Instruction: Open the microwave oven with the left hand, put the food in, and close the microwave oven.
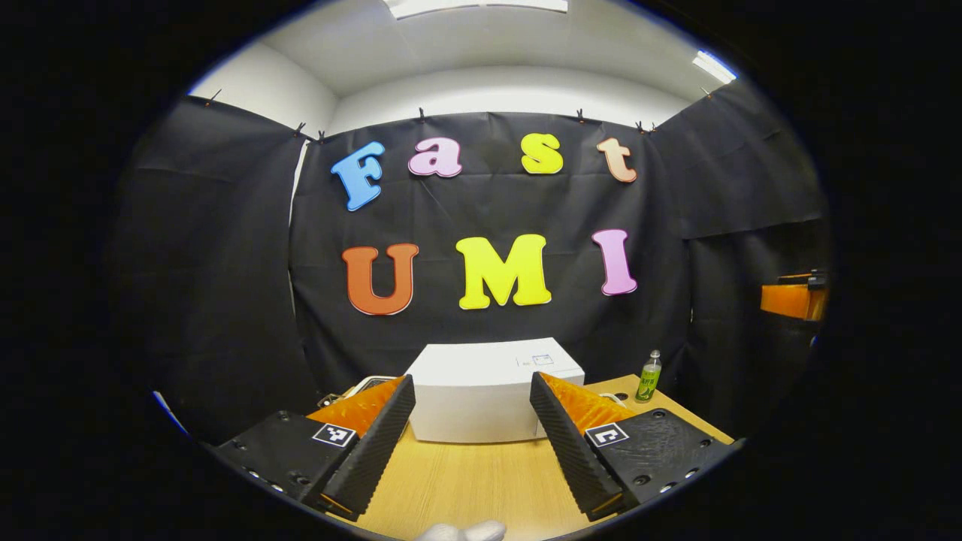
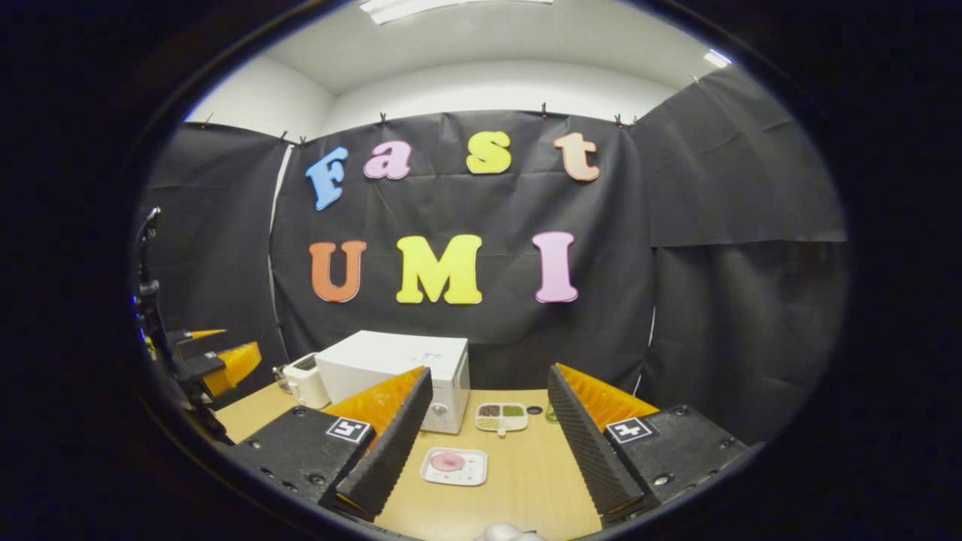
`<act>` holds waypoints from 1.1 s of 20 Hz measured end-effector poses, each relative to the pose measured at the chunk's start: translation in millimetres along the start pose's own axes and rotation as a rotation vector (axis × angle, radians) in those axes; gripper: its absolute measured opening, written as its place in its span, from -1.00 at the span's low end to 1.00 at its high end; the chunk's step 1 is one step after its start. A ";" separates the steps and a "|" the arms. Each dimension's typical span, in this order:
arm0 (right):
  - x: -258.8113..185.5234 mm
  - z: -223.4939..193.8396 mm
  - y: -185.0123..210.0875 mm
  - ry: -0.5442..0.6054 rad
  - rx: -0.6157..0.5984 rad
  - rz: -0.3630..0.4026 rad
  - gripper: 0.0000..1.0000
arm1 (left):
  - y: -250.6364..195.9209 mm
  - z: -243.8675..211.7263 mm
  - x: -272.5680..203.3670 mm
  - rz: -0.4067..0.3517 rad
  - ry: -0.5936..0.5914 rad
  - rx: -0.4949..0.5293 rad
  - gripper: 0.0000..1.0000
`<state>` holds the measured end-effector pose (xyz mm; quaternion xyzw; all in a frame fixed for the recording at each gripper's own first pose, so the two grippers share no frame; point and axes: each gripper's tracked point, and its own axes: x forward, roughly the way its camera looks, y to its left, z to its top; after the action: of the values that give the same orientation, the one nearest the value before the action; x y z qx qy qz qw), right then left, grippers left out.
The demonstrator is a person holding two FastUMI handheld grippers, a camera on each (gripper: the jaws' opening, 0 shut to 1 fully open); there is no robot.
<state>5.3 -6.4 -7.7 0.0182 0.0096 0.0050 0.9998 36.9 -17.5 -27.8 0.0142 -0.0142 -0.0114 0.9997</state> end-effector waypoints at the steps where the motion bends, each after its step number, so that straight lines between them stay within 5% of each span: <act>1: 0.3 1.5 -2.3 0.002 0.005 -0.002 0.97 | -8.1 -5.5 8.7 -0.015 -0.008 -0.002 0.90; 6: 1.8 9.1 -26.2 0.007 -0.021 -0.038 0.97 | -56.4 -50.0 56.1 -0.100 -0.001 -0.112 0.89; 10: 4.6 10.7 -46.8 0.024 -0.077 -0.074 0.97 | -80.3 -105.2 112.7 -0.079 0.084 -0.084 0.91; 14: 10.7 -0.9 -59.9 0.062 -0.083 -0.091 0.98 | -121.3 -149.7 169.9 -0.143 0.119 -0.089 0.91; 22: 4.4 -30.6 -95.6 0.167 -0.136 -0.152 0.97 | -129.1 -222.9 264.2 -0.056 0.164 -0.043 0.88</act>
<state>9.9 -100.7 -41.8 -0.0508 0.0940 -0.0685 0.9919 304.4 -146.3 -246.7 -0.0061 0.0681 -0.0386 0.9969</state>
